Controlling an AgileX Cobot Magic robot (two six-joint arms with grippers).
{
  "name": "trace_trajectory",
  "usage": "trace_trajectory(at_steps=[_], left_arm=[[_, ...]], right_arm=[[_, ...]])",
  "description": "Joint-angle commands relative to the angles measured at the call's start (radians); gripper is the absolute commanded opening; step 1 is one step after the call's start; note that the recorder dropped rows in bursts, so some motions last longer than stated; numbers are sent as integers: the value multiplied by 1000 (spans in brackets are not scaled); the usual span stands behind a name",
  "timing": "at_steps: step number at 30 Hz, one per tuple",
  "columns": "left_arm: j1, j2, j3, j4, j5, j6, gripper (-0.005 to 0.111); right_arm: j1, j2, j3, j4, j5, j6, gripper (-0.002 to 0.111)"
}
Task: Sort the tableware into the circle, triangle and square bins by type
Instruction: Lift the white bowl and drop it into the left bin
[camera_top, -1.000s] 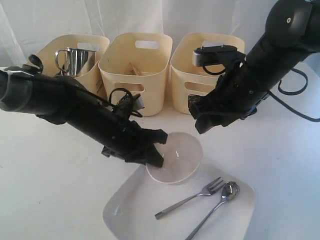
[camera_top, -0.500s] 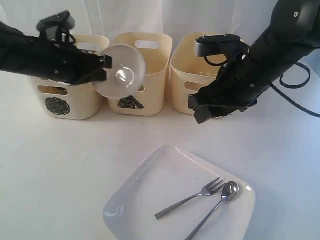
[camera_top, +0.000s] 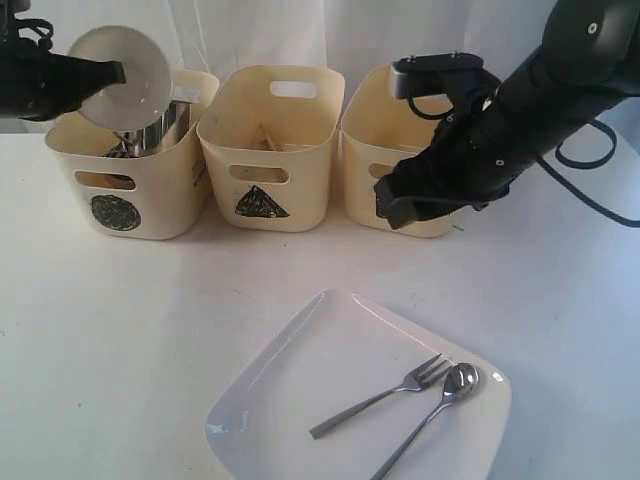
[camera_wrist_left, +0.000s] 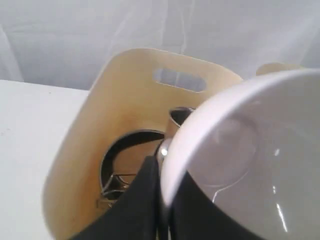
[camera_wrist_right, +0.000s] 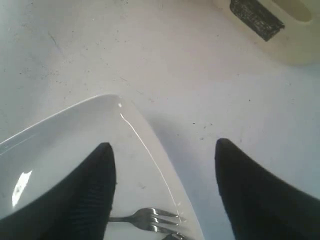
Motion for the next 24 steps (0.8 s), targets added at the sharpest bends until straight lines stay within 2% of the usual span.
trace_trajectory(at_steps=[1, 12, 24], left_arm=[[13, 44, -52, -11, -88, 3, 0], [13, 259, -333, 49, -160, 3, 0], [13, 471, -554, 91, -238, -7, 0]], right_arm=[[0, -9, -2, -8, -26, 5, 55], [0, -9, -2, -8, -28, 5, 55], [0, -9, -2, -9, -36, 5, 55]])
